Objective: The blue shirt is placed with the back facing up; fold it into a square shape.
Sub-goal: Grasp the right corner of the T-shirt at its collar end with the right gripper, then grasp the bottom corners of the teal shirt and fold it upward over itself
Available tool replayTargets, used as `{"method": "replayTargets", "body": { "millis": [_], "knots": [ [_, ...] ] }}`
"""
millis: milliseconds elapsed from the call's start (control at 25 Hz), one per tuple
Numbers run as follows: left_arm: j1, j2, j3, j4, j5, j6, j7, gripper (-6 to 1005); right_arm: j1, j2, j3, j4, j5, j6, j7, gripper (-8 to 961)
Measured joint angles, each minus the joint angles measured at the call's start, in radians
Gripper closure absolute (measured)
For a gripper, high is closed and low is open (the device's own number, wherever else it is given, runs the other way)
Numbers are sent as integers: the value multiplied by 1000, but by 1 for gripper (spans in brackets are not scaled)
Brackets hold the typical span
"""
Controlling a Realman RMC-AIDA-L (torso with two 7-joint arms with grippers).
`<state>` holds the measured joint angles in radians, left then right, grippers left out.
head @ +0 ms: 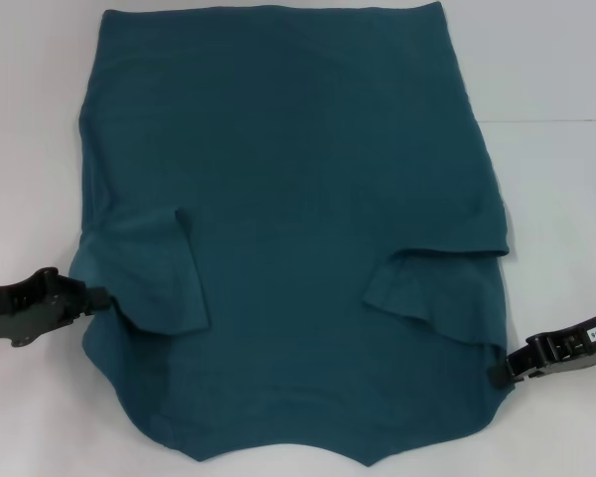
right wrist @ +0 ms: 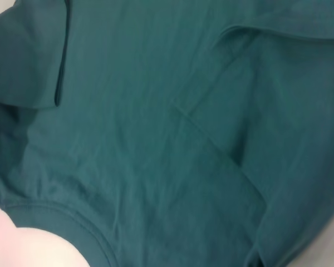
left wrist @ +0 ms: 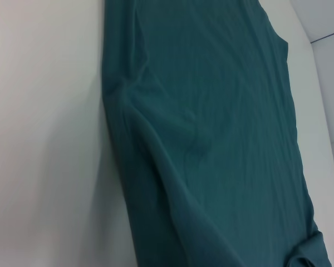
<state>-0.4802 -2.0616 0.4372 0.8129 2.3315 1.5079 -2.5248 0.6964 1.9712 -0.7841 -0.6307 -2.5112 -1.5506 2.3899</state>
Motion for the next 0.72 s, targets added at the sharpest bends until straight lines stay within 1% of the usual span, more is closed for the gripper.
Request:
{"method": "replayTargets", "body": {
  "millis": [160, 360, 480, 600, 720],
  "knots": [
    [0, 0, 0, 0, 0, 0, 5, 965, 0, 0, 0, 3, 0, 0, 0, 652],
    [0, 0, 0, 0, -7, 14, 32, 965, -6, -2, 4, -1, 1, -11, -2, 885],
    [3, 1, -1, 0, -20, 52, 73, 965, -15, -15, 24, -5, 9, -35, -9, 919],
    [10, 6, -3, 5, -19, 86, 95, 965, -31, -29, 52, -15, 11, -64, -16, 914],
    [18, 12, -3, 12, -6, 127, 116, 965, -48, -41, 58, -17, 11, -93, -20, 908]
  ]
}}
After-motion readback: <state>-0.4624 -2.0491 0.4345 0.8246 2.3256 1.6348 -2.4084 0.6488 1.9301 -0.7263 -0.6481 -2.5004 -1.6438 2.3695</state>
